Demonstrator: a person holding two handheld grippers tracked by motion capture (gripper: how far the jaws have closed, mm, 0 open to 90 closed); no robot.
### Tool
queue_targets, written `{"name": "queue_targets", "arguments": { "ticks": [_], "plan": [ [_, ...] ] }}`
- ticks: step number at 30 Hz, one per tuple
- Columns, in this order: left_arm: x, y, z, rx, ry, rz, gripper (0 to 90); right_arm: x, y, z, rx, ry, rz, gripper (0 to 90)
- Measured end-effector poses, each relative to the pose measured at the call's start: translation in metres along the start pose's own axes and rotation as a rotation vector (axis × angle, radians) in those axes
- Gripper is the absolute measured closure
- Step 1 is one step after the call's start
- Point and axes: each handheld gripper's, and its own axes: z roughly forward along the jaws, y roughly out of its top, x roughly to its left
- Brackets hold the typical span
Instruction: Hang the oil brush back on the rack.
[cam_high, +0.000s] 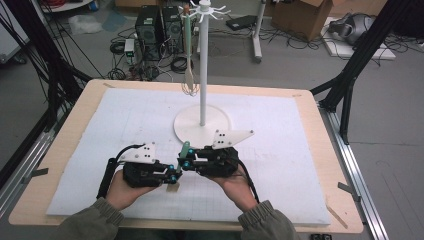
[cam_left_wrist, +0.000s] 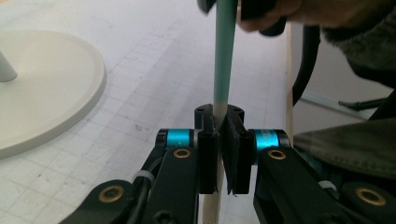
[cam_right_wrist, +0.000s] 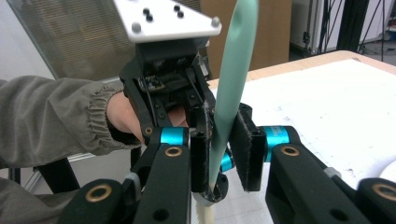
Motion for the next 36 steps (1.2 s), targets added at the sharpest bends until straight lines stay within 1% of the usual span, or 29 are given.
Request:
{"name": "queue_targets", "arguments": {
  "ticks": [2, 7, 11, 13, 16, 17, 19, 22, 28, 30, 31, 34, 36],
  "plan": [
    [0.001, 0.001, -0.002, -0.018, -0.003, -0.009, 84.6, 0.000, -0.002, 0.002, 0.005, -0.001, 0.003, 77.0],
    [0.002, 0.001, -0.004, -0.045, -0.002, -0.022, 84.5, -0.001, -0.007, 0.006, -0.003, 0.005, 0.019, 77.5],
    [0.002, 0.002, -0.005, -0.058, 0.004, -0.021, 84.5, 0.000, -0.007, 0.008, -0.012, -0.002, 0.022, 81.4],
    [0.001, 0.001, -0.005, -0.065, 0.009, -0.020, 84.5, -0.001, -0.008, 0.009, -0.019, 0.004, 0.032, 82.4],
    [0.001, 0.001, -0.004, -0.064, 0.010, -0.017, 84.2, -0.001, -0.008, 0.009, -0.021, 0.003, 0.034, 83.2],
    [0.001, 0.000, -0.004, -0.057, 0.017, -0.007, 83.7, -0.001, -0.008, 0.009, -0.019, 0.001, 0.033, 83.6],
    [0.001, 0.000, -0.004, -0.044, 0.030, -0.005, 82.5, -0.002, -0.008, 0.009, -0.004, 0.003, 0.031, 83.9],
    [0.001, -0.001, -0.005, -0.019, 0.060, 0.010, 74.5, -0.003, -0.008, 0.009, 0.009, -0.001, 0.032, 84.1],
    [0.003, -0.008, -0.012, 0.000, 0.099, -0.001, 64.6, -0.007, -0.006, 0.001, 0.033, -0.024, 0.022, 84.1],
    [0.004, -0.010, -0.015, -0.002, 0.107, -0.006, 62.2, -0.009, -0.006, -0.002, 0.043, -0.032, 0.021, 84.1],
    [0.004, -0.012, -0.017, -0.004, 0.121, -0.012, 61.0, -0.010, -0.005, -0.003, 0.047, -0.034, 0.021, 84.1],
    [0.006, -0.015, -0.022, -0.010, 0.146, -0.019, 57.3, -0.015, -0.003, -0.007, 0.063, -0.037, 0.023, 84.1],
    [0.008, -0.018, -0.027, -0.022, 0.166, -0.038, 53.2, -0.018, -0.001, -0.010, 0.067, -0.039, 0.027, 84.1]
  ]
}}
